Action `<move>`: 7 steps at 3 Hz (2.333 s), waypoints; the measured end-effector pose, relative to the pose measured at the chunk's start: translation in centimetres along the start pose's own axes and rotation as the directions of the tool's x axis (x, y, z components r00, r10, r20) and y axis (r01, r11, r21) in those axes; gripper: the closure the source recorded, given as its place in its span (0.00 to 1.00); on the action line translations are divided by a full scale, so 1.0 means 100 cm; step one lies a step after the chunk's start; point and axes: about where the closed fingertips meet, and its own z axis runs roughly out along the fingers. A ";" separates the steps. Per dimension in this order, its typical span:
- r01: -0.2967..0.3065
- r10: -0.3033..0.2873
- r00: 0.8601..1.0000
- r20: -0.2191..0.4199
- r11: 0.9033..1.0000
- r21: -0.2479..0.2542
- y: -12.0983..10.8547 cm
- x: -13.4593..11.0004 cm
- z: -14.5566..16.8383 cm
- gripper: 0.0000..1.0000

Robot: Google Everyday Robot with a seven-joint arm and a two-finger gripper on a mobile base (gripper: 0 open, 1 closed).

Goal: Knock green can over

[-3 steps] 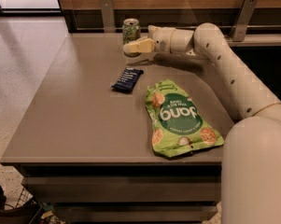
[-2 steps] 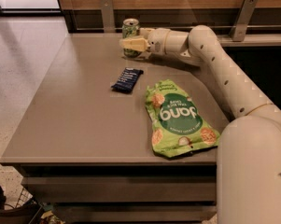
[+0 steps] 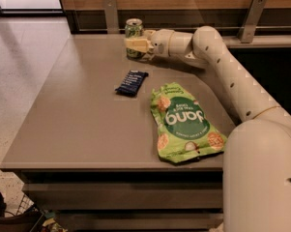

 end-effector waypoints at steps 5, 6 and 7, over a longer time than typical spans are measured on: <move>0.160 -0.088 0.898 -0.430 0.978 0.134 0.011 -0.039 -0.068 1.00; 0.206 -0.108 0.825 -0.555 0.971 0.118 0.011 -0.033 -0.071 1.00; 0.219 -0.115 0.733 -0.670 0.973 0.072 0.014 -0.021 -0.073 1.00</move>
Offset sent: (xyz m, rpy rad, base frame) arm -0.0037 -0.0114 0.0108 -0.1076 0.0414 -0.0061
